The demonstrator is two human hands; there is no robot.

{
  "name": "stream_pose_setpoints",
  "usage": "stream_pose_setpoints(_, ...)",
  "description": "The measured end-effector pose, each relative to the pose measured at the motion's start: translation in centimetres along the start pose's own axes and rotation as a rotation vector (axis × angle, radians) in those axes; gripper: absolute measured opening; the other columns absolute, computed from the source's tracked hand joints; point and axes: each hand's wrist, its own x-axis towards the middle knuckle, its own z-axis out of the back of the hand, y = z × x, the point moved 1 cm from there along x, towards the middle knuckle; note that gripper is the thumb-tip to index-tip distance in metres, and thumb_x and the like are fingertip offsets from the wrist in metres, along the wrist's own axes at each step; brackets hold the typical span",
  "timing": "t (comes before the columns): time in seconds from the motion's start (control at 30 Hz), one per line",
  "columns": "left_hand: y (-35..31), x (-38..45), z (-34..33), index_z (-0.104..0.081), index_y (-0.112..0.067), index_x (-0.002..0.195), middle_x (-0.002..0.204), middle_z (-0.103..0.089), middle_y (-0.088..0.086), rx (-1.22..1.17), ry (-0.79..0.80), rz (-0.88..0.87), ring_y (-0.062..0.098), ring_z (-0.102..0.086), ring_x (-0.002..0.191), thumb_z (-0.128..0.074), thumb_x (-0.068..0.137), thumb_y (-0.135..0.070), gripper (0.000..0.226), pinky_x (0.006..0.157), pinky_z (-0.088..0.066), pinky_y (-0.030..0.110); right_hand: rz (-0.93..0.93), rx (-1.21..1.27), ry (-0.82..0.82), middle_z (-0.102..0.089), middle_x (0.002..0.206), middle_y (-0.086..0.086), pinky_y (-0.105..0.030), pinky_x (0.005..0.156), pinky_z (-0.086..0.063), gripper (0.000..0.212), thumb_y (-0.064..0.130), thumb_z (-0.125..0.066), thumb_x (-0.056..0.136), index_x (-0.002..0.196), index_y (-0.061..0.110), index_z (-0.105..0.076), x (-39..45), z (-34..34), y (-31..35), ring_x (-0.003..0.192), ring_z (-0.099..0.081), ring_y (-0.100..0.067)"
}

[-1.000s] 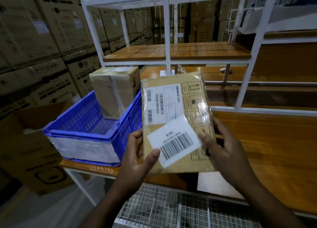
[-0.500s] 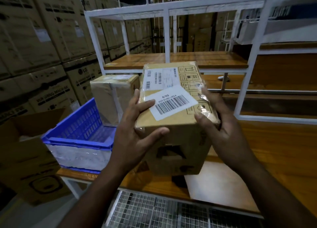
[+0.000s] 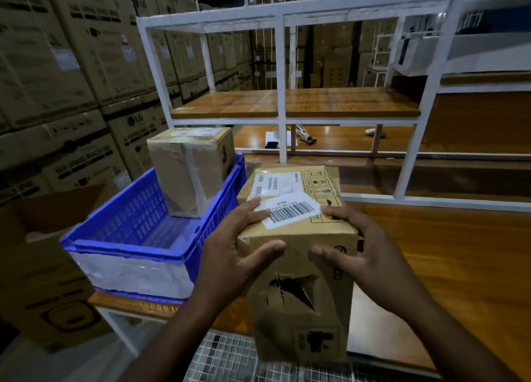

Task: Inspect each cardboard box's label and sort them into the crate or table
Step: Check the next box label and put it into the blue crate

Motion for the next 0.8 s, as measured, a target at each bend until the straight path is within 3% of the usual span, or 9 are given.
stream_pose_setpoints(0.23,1.6,0.2,-1.4,-0.068,-0.022,0.12,0.141,-0.056,-0.016,0.013,0.001,-0.028,-0.001,-0.05,0.132,-0.072,0.075,-0.064,0.062,0.096,-0.047,0.012,0.046,-0.046,-0.055,-0.045,0.12,0.05,-0.011,0.081,-0.052,0.055,0.046,-0.077,0.068,0.12,0.043,-0.059,0.1,-0.6,-1.9,0.113,-0.05,0.016)
stream_pose_setpoints(0.43,2.3,0.0,-2.1,-0.069,-0.023,0.115,0.138,-0.059,-0.018,-0.004,-0.046,-0.028,0.002,-0.05,0.133,-0.071,0.076,-0.067,0.059,0.098,-0.054,0.031,0.022,-0.029,-0.123,-0.051,0.138,0.021,-0.032,0.09,-0.056,0.055,0.055,-0.077,0.069,0.121,0.048,-0.06,0.0,-1.1,-3.4,0.122,-0.053,0.001)
stream_pose_setpoints(0.53,2.3,-0.1,-2.3,-0.065,-0.028,0.122,0.142,-0.054,-0.02,0.034,-0.056,-0.05,0.002,-0.047,0.135,-0.064,0.082,-0.069,0.058,0.099,-0.054,0.033,0.006,-0.064,-0.121,-0.046,0.14,0.026,-0.034,0.09,-0.057,0.062,0.069,-0.07,0.071,0.128,0.054,-0.051,-0.3,-1.5,-3.6,0.122,-0.05,0.004)
stream_pose_setpoints(0.6,2.6,-0.6,-2.4,-0.055,-0.03,0.135,0.148,-0.046,-0.022,0.045,-0.054,-0.05,0.0,-0.044,0.136,-0.049,0.089,-0.072,0.063,0.097,-0.051,0.025,-0.035,-0.067,-0.12,-0.046,0.138,0.029,-0.033,0.092,-0.056,0.077,0.066,-0.071,0.072,0.139,0.055,-0.036,-0.7,-1.9,-4.1,0.119,-0.051,0.006)
stream_pose_setpoints(0.67,3.2,-1.2,-2.3,-0.041,-0.032,0.148,0.152,-0.039,-0.026,-0.052,-0.058,0.047,-0.004,-0.043,0.136,-0.033,0.088,-0.082,0.078,0.098,-0.047,0.017,-0.135,0.018,-0.108,-0.049,0.137,0.029,-0.03,0.095,-0.051,0.099,0.059,-0.078,0.067,0.147,0.053,-0.02,-1.4,-2.3,-5.1,0.118,-0.054,0.004)
stream_pose_setpoints(0.7,3.8,-1.7,-2.3,-0.037,-0.034,0.15,0.15,-0.042,-0.027,-0.172,-0.045,0.145,-0.004,-0.045,0.134,-0.03,0.082,-0.088,0.087,0.099,-0.048,0.018,-0.181,0.06,-0.094,-0.053,0.133,0.029,-0.025,0.092,-0.051,0.102,0.058,-0.08,0.065,0.147,0.052,-0.02,-1.9,-2.4,-5.8,0.116,-0.057,0.002)
stream_pose_setpoints(0.77,4.6,-2.6,-2.5,-0.042,-0.031,0.148,0.14,-0.058,-0.016,-0.4,-0.025,0.37,0.002,-0.059,0.123,-0.032,0.075,-0.093,0.097,0.088,-0.054,0.019,-0.239,0.106,-0.04,-0.061,0.12,0.031,-0.012,0.08,-0.051,0.086,0.057,-0.081,0.065,0.137,0.051,-0.034,-2.9,-3.0,-7.5,0.11,-0.061,0.003)
stream_pose_setpoints(0.8,5.2,-3.0,-2.6,-0.047,-0.027,0.144,0.133,-0.065,-0.005,-0.433,0.013,0.479,0.008,-0.065,0.116,-0.034,0.08,-0.089,0.09,0.082,-0.056,0.02,-0.264,0.122,-0.004,-0.061,0.118,0.033,-0.008,0.075,-0.05,0.078,0.056,-0.081,0.066,0.131,0.054,-0.038,-3.4,-3.4,-8.0,0.108,-0.06,0.006)
